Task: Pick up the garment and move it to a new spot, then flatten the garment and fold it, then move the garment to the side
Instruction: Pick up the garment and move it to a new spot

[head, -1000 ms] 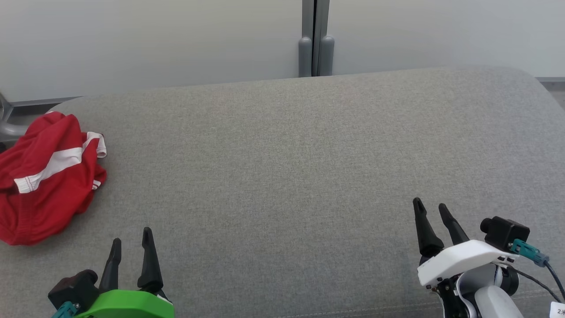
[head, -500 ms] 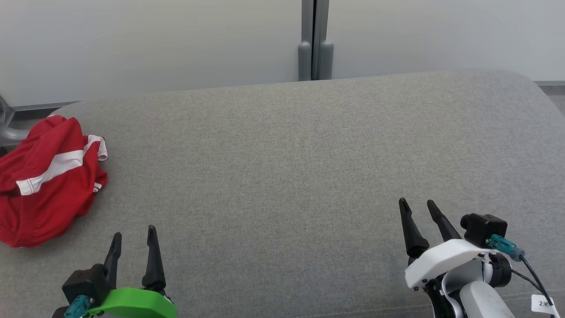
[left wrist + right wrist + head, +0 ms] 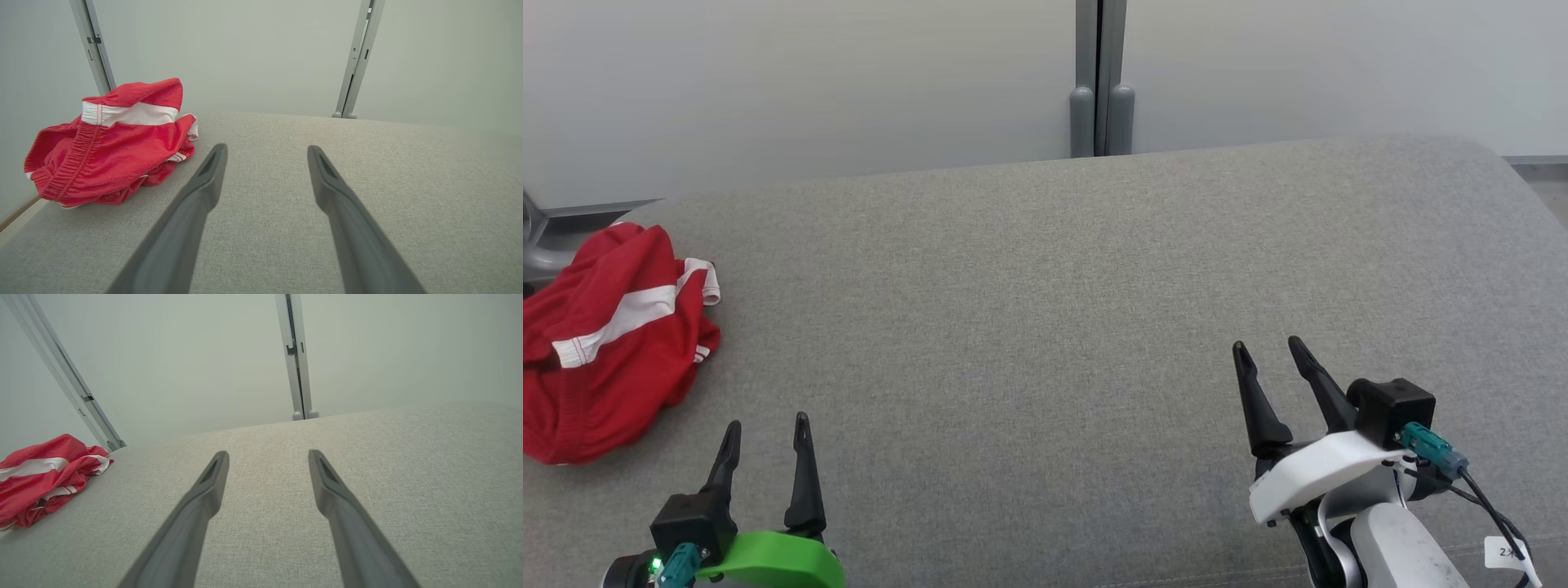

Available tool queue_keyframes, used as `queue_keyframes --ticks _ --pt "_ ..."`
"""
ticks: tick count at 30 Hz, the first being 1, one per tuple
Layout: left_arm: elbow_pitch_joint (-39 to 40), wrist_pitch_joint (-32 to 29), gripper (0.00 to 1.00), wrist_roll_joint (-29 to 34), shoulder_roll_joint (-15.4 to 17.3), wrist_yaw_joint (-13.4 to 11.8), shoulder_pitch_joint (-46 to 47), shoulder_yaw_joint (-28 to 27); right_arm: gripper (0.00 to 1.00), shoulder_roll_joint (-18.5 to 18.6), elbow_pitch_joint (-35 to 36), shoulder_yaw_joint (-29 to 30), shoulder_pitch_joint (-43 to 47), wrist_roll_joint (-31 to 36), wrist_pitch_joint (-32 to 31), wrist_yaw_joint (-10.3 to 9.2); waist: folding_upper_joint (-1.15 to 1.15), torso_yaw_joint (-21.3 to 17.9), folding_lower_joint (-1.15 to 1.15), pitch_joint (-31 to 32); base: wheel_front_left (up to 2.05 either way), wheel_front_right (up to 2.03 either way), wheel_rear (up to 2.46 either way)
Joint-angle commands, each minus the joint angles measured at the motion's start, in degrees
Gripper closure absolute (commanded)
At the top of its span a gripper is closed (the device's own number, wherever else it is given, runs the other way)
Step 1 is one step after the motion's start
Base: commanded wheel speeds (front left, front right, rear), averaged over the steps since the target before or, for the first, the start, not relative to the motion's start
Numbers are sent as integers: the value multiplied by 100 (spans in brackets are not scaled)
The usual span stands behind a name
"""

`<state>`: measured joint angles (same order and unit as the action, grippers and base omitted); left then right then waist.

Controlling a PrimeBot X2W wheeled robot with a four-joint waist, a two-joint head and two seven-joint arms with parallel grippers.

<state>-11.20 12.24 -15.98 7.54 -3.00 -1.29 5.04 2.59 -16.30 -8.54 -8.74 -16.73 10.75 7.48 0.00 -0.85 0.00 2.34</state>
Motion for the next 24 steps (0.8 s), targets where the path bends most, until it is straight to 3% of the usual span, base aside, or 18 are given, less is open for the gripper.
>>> queue_keyframes --ticks 1,24 --pt "40 38 0 145 53 -43 124 -33 0 31 73 -30 -80 133 64 2 0 -2 0 1 0 0 0" --pt "553 -481 0 919 365 -290 -102 -197 0 76 3 -98 -107 982 367 2 0 -10 0 93 0 0 0"
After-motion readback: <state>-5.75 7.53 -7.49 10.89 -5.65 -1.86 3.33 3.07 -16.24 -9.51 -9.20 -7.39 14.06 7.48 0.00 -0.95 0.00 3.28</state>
